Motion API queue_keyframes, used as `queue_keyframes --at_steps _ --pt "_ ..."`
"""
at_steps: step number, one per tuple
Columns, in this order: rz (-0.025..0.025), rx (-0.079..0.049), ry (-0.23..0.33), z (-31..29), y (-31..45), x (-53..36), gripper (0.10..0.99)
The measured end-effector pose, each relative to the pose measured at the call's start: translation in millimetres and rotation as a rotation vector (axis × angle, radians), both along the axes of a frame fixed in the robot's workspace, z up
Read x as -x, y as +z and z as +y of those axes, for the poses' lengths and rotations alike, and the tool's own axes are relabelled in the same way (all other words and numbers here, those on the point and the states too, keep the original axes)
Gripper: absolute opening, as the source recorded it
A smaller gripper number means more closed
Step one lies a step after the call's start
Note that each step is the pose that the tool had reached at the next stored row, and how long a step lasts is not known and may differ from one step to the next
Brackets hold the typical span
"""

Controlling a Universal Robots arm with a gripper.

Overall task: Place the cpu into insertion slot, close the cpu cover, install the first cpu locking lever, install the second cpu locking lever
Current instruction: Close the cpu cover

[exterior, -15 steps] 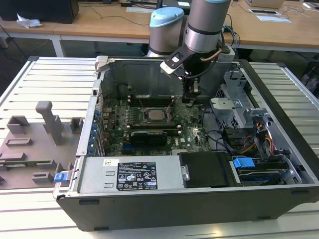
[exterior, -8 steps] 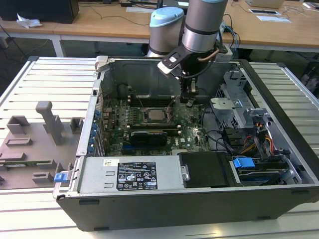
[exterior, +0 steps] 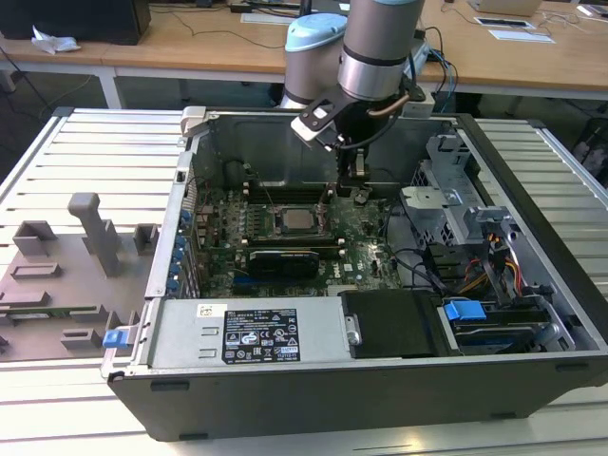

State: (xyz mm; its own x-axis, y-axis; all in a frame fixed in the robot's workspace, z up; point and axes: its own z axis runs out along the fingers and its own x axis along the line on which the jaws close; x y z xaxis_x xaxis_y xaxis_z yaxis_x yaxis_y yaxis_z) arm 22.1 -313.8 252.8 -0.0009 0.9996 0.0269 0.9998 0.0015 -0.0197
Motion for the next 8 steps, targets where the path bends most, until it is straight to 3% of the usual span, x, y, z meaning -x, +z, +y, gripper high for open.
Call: queue_keyframes --at_steps 8 --pt "0.0000 0.000 0.000 0.0 0.0 10.1 0.106"
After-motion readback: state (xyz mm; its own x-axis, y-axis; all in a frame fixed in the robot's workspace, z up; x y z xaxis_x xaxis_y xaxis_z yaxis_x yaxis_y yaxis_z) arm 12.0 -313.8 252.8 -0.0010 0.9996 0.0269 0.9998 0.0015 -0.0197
